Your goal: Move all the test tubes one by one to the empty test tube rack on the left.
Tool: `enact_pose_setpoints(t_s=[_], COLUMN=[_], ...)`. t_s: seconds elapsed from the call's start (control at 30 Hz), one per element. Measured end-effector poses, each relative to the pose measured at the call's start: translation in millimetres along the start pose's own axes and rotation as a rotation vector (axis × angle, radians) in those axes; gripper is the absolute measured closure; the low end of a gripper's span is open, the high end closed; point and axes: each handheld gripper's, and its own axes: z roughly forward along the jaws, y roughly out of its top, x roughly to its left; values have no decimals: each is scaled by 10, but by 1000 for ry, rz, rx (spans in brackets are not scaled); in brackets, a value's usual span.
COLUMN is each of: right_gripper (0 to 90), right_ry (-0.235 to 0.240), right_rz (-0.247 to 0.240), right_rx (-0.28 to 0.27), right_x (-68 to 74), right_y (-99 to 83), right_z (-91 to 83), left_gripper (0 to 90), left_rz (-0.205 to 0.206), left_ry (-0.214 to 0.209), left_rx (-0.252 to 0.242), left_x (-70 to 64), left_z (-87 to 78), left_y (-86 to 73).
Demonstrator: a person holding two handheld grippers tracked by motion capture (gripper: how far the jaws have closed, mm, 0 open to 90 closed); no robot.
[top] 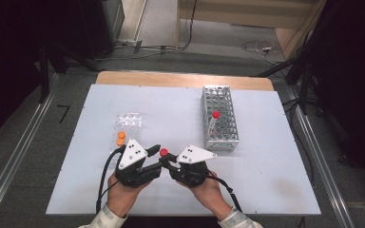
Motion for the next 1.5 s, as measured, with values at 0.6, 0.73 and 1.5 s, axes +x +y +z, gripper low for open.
enact_pose_setpoints(t_s=[0.6,0.73,1.5], right_gripper=[469,385,367], right_ry=[43,43,-7], right_rz=[-22,-16,19], right_rx=[-14,-15,-22], right_x=[68,31,-120], right_y=[69,90,92], right_z=[-80,-114,-187], left_gripper=[699,700,700], left_rz=[3,-22,-79], left_ry=[20,39,144], left_rx=[-27,-53,-93], left_x=[49,144,559], left_z=[-167,-294,-807], left_y=[93,152,336])
